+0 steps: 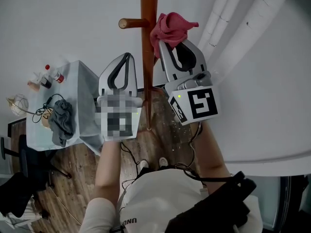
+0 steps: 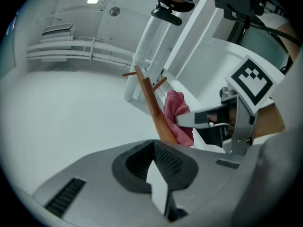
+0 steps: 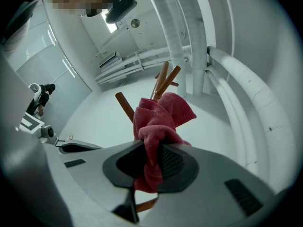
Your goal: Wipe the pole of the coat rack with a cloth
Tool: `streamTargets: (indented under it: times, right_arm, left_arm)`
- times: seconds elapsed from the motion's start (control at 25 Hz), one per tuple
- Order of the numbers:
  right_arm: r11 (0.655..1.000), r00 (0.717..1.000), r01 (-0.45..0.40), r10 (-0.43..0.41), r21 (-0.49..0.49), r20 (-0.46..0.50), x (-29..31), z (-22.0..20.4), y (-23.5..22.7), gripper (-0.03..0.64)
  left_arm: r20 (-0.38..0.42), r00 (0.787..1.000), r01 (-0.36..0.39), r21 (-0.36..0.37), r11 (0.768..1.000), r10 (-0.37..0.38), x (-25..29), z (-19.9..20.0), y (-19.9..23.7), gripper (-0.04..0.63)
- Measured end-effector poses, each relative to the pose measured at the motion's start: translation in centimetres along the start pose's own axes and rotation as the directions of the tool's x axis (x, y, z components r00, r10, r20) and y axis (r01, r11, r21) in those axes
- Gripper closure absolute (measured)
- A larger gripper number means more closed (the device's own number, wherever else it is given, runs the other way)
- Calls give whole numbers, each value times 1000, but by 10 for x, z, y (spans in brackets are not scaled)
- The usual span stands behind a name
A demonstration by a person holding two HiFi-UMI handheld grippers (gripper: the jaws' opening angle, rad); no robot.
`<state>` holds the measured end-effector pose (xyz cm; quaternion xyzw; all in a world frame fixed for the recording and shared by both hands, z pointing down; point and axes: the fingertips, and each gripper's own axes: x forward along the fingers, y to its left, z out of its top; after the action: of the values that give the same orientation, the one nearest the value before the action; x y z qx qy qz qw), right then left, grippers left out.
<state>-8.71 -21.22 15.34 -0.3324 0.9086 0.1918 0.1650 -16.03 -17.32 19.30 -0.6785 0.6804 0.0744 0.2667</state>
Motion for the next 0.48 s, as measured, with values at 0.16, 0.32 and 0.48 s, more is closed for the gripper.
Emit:
streamTargets:
  times: [0.16, 0.32, 0.48]
  right_arm:
    - [1000, 1000, 0, 0, 8, -30, -5, -13, 4, 543]
    - [1000, 998, 2, -1, 17, -57, -10, -24, 10, 543]
    - [999, 997, 4, -1, 35, -78, -15, -35, 13, 543]
  left_arm:
    - [-12, 1000, 1, -10, 1000, -2, -3, -6, 0, 581]
    - [-19, 1000, 4, -14, 1000, -4, -6, -10, 1, 581]
    - [-25, 1000, 12, -17, 1000, -12, -7, -14, -2, 581]
